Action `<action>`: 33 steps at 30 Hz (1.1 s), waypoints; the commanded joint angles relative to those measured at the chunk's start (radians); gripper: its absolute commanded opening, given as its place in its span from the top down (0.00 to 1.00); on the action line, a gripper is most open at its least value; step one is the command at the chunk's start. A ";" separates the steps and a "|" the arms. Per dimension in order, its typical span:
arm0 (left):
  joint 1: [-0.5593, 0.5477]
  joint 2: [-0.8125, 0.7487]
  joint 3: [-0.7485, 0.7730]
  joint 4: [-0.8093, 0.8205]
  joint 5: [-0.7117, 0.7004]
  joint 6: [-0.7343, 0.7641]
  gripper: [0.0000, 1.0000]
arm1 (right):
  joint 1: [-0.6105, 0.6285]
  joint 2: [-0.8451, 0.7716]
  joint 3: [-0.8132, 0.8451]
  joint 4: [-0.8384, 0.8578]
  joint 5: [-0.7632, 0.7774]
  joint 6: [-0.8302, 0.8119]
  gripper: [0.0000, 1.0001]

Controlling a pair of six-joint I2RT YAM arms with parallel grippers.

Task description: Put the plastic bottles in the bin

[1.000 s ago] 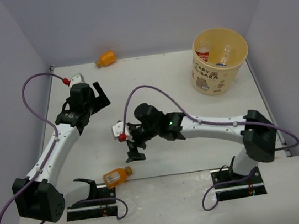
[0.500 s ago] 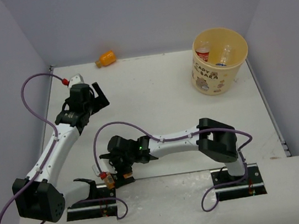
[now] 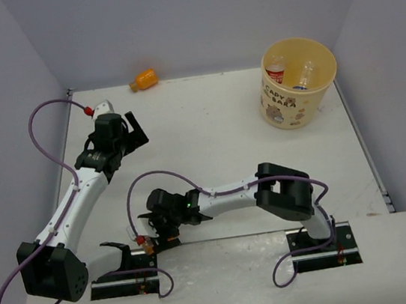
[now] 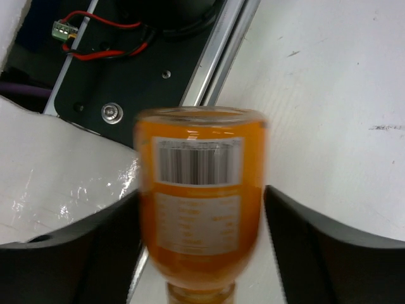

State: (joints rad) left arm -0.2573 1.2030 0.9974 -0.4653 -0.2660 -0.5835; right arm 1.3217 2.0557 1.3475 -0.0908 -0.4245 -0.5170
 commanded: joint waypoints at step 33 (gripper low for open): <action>0.009 0.161 0.285 0.292 0.360 0.452 0.00 | -1.031 -0.667 0.024 0.023 0.605 0.718 0.74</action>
State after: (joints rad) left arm -0.2554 1.3220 1.2260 -0.2699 -0.0239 -0.2821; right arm 0.3858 1.3570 1.2765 -0.0192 0.0778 0.0468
